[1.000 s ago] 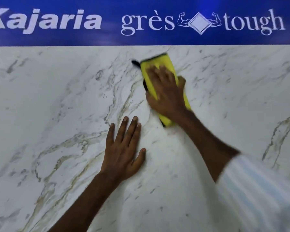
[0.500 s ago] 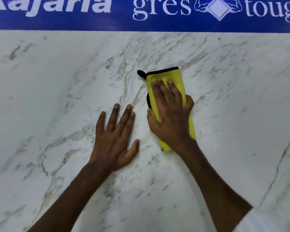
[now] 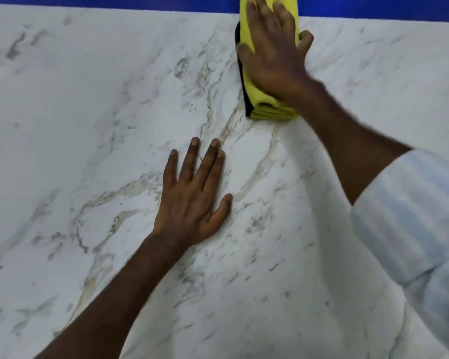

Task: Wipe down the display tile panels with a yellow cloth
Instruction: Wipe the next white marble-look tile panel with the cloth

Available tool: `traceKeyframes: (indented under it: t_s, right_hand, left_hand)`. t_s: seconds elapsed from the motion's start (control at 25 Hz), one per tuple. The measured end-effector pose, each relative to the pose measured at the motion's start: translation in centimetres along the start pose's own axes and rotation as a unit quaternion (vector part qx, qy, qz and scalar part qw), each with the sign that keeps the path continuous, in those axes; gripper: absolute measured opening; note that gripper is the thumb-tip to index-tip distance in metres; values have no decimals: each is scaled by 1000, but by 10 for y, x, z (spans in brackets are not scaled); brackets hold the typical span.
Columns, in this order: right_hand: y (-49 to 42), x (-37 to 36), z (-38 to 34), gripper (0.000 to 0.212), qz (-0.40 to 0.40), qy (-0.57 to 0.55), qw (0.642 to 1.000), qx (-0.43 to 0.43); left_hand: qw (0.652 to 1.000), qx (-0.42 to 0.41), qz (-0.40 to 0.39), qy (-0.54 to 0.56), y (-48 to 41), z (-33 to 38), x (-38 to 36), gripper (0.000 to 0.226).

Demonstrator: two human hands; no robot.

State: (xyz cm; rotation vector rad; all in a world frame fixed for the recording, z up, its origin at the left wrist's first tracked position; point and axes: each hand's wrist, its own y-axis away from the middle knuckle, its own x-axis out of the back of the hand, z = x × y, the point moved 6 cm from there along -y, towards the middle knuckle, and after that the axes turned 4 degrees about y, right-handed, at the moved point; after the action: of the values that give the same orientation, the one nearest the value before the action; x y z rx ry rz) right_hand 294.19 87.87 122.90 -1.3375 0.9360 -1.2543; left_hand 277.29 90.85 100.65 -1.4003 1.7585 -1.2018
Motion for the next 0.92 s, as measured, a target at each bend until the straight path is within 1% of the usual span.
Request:
traceKeyframes:
  t_s: [0.04, 0.08, 0.16, 0.24, 0.36, 0.44, 0.52, 0.6, 0.64, 0.68, 0.72, 0.8, 0.92]
  right_hand:
    - [20, -7, -4, 74, 39, 74, 996, 11]
    - [41, -14, -10, 73, 70, 112, 991, 25]
    - [91, -24, -25, 72, 98, 116, 987, 43]
    - [150, -33, -31, 72, 98, 106, 989, 23]
    - [268, -52, -40, 72, 63, 113, 992, 6]
    - [325, -60, -45, 71, 40, 122, 992, 14]
    - [321, -61, -43, 71, 31, 114, 993, 21]
    - [276, -53, -47, 73, 46, 111, 993, 10]
    - [252, -50, -48, 74, 52, 102, 993, -2]
    - [234, -49, -49, 74, 55, 95, 994, -13]
    - [223, -49, -50, 74, 58, 97, 993, -16]
    - [231, -49, -52, 72, 66, 100, 993, -8]
    - [313, -64, -56, 69, 60, 65, 996, -7]
  left_hand:
    - [1000, -2, 0, 2, 0, 0, -1, 74]
    - [1000, -3, 1, 3, 0, 0, -2, 74]
    - [1000, -2, 3, 1, -1, -2, -3, 74]
    - [1000, 5, -5, 0, 2, -2, -3, 73]
    - [1000, 3, -21, 1, -1, -2, -4, 73]
    - [999, -17, -4, 41, -1, 0, 4, 71]
    - [995, -18, 26, 98, 14, -2, 16, 68]
    - [993, 24, 41, 109, 53, -2, 25, 67]
    - [993, 42, 35, 100, 79, 1, 24, 68]
    - [995, 45, 11, 86, 103, 5, 21, 70]
    - [997, 32, -20, 67, 123, 10, 16, 73]
    - [998, -2, -51, 32, 140, 14, 7, 75]
    - [999, -5, -52, 13, 137, 15, 4, 76]
